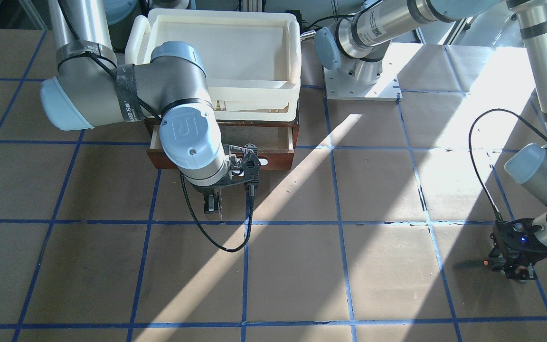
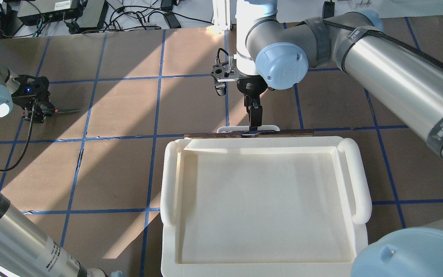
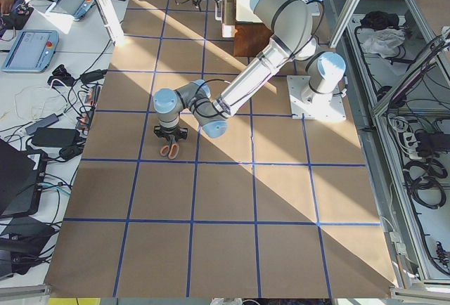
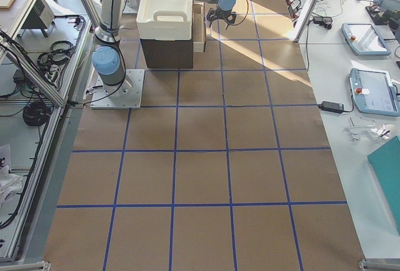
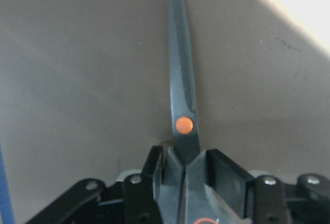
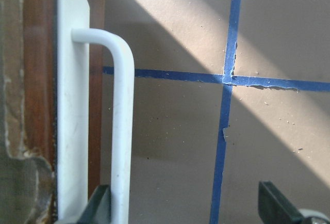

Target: Place scissors in drawer with both arms

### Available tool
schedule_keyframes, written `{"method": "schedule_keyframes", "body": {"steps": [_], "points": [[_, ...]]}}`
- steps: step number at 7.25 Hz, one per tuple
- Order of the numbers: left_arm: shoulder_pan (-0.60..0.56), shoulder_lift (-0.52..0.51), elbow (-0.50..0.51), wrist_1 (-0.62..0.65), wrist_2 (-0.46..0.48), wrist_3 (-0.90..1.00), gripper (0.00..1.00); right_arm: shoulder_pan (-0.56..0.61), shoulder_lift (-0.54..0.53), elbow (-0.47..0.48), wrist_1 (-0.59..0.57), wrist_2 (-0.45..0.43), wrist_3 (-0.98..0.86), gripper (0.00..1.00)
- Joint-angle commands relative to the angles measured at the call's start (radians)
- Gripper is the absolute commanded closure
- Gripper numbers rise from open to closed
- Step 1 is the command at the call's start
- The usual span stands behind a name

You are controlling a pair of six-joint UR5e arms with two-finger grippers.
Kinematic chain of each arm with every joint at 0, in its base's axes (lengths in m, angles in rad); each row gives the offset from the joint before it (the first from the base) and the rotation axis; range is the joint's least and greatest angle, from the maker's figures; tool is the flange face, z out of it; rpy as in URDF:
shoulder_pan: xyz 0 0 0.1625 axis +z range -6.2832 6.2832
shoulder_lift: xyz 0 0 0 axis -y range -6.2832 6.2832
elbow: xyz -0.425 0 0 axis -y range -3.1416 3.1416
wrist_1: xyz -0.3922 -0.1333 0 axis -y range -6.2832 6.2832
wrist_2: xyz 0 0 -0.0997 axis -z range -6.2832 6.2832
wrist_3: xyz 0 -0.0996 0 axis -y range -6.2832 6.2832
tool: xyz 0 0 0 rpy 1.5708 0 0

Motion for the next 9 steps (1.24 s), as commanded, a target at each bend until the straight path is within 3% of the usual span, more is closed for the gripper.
{"method": "schedule_keyframes", "body": {"steps": [1, 4, 9], "points": [[-0.009, 0.023, 0.000, 0.000, -0.008, 0.001, 1.00, -0.007, 0.034, -0.036, -0.009, 0.001, -0.001, 0.00], [-0.012, 0.047, 0.000, -0.012, -0.004, 0.000, 1.00, -0.025, 0.052, -0.049, -0.033, 0.002, -0.007, 0.00], [-0.148, 0.162, 0.003, -0.108, 0.007, -0.083, 1.00, -0.025, 0.106, -0.121, -0.050, 0.014, -0.007, 0.00]]}}
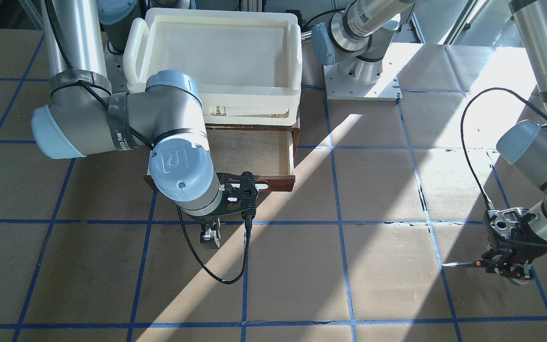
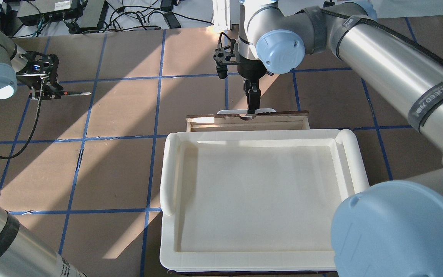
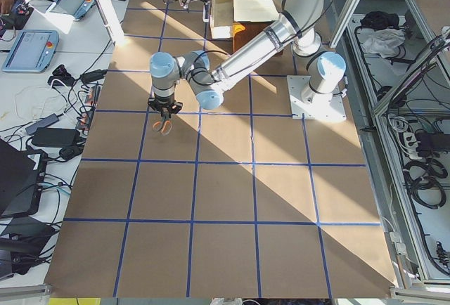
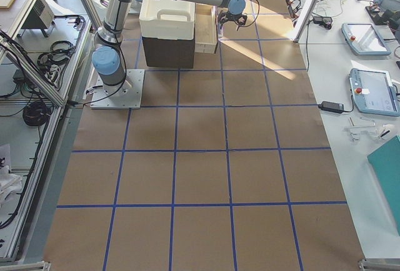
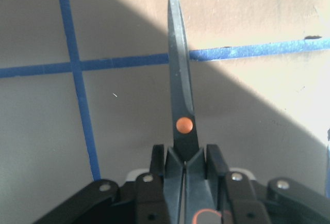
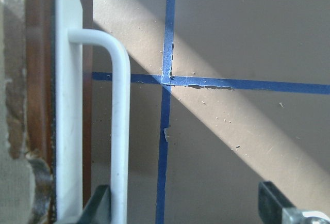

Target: Place scissors in drawer with both arms

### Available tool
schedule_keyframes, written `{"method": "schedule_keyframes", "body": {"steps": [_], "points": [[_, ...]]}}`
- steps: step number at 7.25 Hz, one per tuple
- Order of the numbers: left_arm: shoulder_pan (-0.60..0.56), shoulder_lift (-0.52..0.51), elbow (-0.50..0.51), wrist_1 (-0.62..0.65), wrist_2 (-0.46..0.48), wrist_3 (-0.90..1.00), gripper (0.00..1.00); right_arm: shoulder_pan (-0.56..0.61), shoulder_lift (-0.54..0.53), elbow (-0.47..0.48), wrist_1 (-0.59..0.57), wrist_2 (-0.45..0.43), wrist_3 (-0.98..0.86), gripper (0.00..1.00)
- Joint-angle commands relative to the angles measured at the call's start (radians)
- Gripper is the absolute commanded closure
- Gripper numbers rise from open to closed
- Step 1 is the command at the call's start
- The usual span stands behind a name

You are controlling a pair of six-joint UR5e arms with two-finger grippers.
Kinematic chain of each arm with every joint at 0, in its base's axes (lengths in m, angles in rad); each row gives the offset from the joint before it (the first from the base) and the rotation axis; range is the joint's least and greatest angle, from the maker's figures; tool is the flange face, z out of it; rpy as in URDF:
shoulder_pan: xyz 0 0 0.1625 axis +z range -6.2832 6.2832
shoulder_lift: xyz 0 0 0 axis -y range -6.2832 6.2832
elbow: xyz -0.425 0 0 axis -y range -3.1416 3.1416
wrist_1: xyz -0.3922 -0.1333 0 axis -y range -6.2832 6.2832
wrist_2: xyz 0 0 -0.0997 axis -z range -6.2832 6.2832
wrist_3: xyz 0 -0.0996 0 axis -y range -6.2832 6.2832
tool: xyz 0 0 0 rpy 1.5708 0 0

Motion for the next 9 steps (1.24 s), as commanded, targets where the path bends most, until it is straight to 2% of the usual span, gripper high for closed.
{"method": "schedule_keyframes", "body": {"steps": [1, 3, 9], "points": [[-0.033, 0.047, 0.002, -0.069, 0.002, -0.039, 1.00, -0.002, 0.017, -0.020, -0.020, 0.003, 0.001, 0.00], [-0.039, 0.099, 0.028, -0.190, 0.002, -0.050, 1.00, -0.005, 0.017, -0.022, -0.054, 0.005, 0.001, 0.00], [-0.039, 0.101, 0.030, -0.209, 0.004, -0.069, 1.00, -0.011, 0.020, -0.022, -0.101, 0.005, -0.001, 0.00]]}}
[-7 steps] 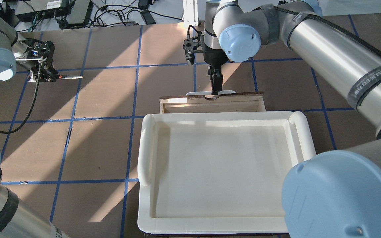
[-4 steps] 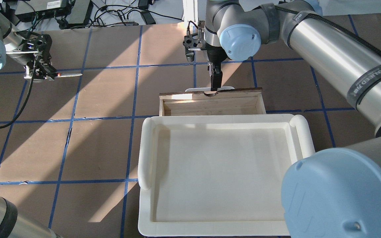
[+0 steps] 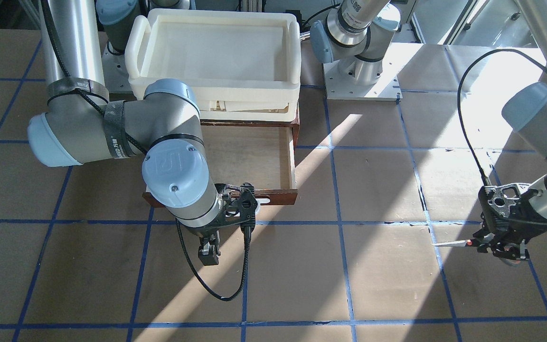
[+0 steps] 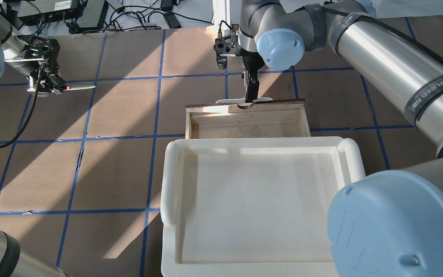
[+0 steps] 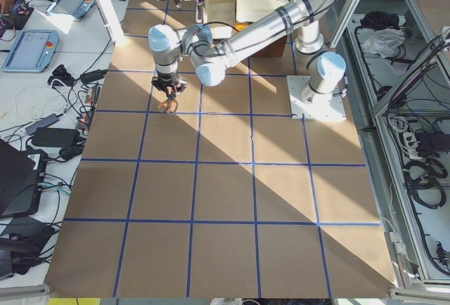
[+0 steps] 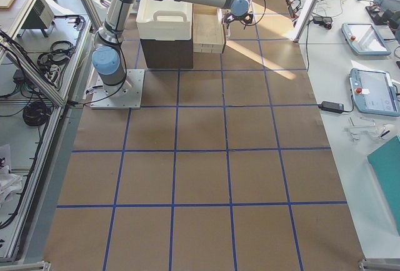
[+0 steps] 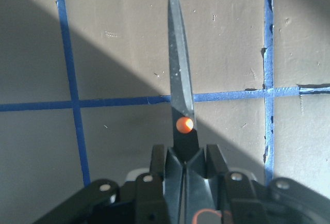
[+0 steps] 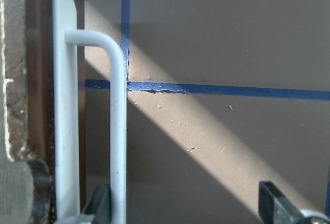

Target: Place scissors in drawer with both arms

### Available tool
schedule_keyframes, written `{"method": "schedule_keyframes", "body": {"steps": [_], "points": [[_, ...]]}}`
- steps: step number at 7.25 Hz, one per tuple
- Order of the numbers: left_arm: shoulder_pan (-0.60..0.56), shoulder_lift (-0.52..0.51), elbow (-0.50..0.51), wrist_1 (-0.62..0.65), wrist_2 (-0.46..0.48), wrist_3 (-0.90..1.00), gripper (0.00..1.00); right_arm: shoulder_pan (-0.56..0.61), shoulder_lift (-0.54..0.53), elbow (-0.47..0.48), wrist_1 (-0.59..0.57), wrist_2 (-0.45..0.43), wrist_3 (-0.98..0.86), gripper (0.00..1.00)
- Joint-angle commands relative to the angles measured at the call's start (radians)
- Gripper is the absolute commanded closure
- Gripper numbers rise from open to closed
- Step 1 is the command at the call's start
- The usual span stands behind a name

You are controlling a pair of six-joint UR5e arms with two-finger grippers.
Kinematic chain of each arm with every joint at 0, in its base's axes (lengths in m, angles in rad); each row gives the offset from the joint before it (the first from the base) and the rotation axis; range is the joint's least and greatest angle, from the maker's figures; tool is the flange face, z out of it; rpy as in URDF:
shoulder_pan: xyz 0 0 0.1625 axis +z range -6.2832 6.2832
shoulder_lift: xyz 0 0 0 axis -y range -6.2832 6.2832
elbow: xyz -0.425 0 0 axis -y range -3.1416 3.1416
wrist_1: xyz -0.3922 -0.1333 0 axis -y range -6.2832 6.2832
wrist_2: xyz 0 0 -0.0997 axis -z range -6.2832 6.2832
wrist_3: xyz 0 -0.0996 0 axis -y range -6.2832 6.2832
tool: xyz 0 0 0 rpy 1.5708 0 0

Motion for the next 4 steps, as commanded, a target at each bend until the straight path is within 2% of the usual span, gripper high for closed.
{"method": "schedule_keyframes", "body": {"steps": [1, 4], "points": [[-0.003, -0.003, 0.000, 0.000, 0.019, 0.000, 1.00, -0.002, 0.007, 0.000, -0.020, 0.000, 0.000, 0.00], [-0.011, -0.003, 0.000, 0.000, 0.024, -0.002, 1.00, -0.005, 0.006, 0.000, -0.026, 0.000, 0.006, 0.00]]}}
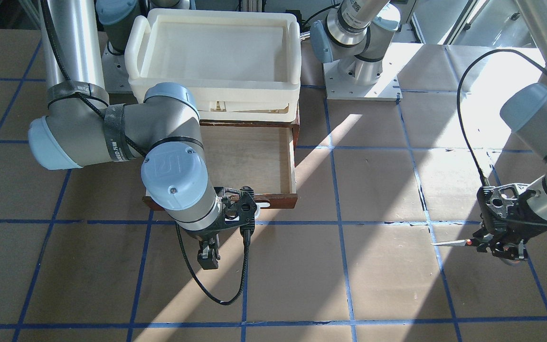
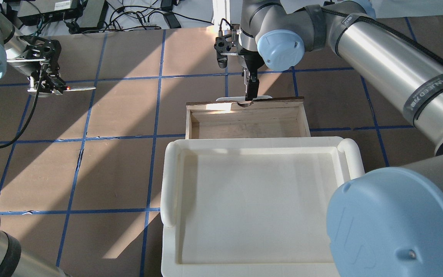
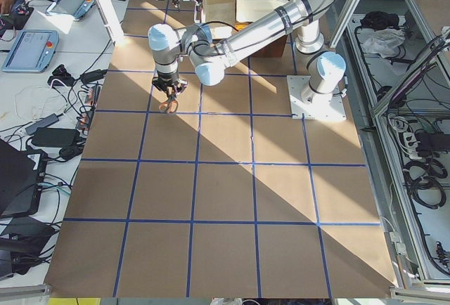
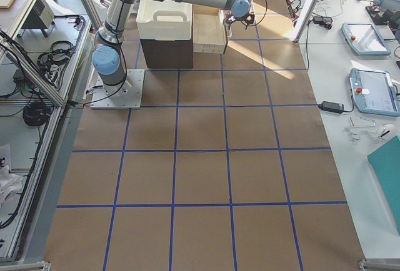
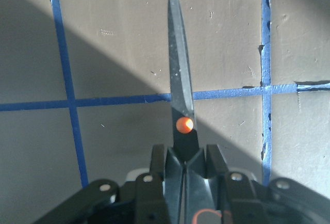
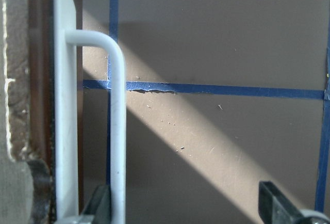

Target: Place scissors in drawer with both arms

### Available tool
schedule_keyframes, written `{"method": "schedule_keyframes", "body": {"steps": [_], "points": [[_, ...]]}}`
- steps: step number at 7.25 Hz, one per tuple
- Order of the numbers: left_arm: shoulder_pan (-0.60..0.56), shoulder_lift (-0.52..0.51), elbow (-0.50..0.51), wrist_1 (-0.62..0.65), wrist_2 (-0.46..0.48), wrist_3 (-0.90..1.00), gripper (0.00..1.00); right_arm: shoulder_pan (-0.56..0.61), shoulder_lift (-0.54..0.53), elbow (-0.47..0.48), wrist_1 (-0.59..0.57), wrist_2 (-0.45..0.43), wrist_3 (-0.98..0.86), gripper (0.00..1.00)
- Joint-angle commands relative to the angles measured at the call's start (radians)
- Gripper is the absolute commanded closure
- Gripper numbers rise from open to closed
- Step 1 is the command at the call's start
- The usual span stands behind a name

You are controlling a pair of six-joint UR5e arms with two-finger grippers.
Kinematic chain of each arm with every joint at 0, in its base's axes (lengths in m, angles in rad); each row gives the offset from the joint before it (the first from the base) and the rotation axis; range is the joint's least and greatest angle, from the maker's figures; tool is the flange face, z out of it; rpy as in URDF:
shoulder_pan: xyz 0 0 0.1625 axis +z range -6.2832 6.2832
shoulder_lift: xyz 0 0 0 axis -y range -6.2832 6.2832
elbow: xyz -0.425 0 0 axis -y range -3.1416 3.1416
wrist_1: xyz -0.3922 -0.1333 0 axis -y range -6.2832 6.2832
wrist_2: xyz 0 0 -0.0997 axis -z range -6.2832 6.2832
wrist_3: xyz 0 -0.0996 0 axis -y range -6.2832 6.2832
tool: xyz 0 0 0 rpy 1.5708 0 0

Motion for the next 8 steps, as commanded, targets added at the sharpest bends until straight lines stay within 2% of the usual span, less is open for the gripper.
{"method": "schedule_keyframes", "body": {"steps": [1, 3, 5, 6, 8], "points": [[-0.003, -0.002, 0.000, 0.000, 0.002, 0.001, 1.00, -0.001, -0.007, 0.001, -0.001, 0.002, 0.013, 0.00], [-0.002, -0.002, 0.000, 0.000, 0.003, 0.000, 1.00, -0.003, -0.059, 0.002, 0.038, 0.040, 0.021, 0.00], [-0.006, -0.002, -0.002, 0.000, 0.005, -0.002, 1.00, -0.031, -0.148, 0.001, 0.157, 0.040, 0.018, 0.00], [-0.014, 0.006, 0.002, -0.015, 0.003, -0.026, 1.00, -0.077, -0.217, 0.002, 0.259, 0.038, 0.030, 0.00], [-0.108, 0.029, 0.000, -0.034, 0.021, -0.113, 1.00, -0.206, -0.369, 0.011, 0.547, 0.029, 0.130, 0.00]]}}
